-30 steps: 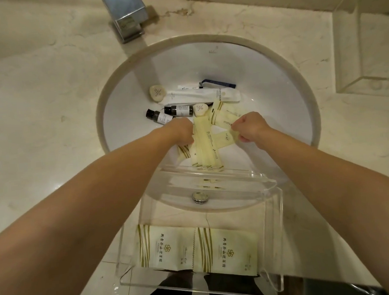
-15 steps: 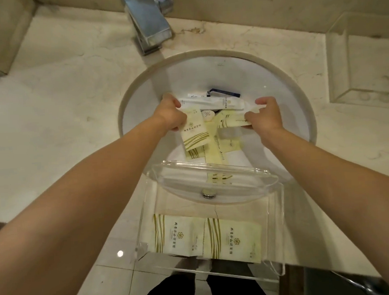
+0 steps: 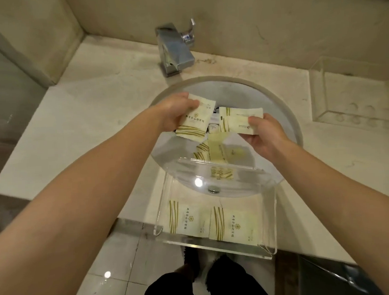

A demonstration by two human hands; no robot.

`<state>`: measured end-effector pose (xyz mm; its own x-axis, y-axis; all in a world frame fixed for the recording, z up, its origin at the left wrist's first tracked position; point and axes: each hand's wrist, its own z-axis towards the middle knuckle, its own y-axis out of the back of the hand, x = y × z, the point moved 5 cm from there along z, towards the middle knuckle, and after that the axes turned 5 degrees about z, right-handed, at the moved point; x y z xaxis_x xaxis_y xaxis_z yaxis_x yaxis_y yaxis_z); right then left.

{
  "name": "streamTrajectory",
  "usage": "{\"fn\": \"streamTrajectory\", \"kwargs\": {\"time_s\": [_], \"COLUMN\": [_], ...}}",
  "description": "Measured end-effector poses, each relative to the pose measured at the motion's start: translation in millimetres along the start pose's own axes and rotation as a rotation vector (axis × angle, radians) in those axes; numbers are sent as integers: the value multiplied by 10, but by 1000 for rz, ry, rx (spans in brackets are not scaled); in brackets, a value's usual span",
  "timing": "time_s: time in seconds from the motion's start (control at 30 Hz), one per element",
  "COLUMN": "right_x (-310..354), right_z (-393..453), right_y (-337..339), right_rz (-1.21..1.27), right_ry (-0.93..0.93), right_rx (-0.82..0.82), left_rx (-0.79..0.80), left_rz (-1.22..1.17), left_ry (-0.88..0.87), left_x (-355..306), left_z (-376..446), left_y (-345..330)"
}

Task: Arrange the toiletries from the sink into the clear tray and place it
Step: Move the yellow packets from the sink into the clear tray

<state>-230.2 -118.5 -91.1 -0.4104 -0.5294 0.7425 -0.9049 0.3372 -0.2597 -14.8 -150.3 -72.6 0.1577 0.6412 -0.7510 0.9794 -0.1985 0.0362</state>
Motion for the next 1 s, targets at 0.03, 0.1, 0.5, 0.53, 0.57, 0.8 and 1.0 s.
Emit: {"fn": "streamTrajectory", "kwargs": {"time_s": [0.03, 0.1, 0.5, 0.53, 0.57, 0.8, 1.0], "right_x": [0, 2, -178, -194, -208, -346, -478], "right_z": [-61, -187, -716, -741, -760, -905, -1018], "right_y": [-3, -5, 176, 192, 218, 347, 425], "right_rz": [-66, -225, -549, -534, -521, -344, -686], "right_ry": [14, 60, 65, 53, 41, -77, -16], "right_rx": [2, -6, 101, 123, 137, 328, 351], "left_rx": [20, 59, 207, 219, 233, 254, 282], "left_rz": [63, 172, 534, 569, 600, 789, 845], "left_ry": [-4, -3, 96, 98, 93, 11, 11], "left_x": [5, 39, 300, 324, 352, 521, 705], "left_z": [-65, -185, -641, -668, -684, -829, -944], "left_y": [-11, -34, -67, -79, -95, -256, -340]}}
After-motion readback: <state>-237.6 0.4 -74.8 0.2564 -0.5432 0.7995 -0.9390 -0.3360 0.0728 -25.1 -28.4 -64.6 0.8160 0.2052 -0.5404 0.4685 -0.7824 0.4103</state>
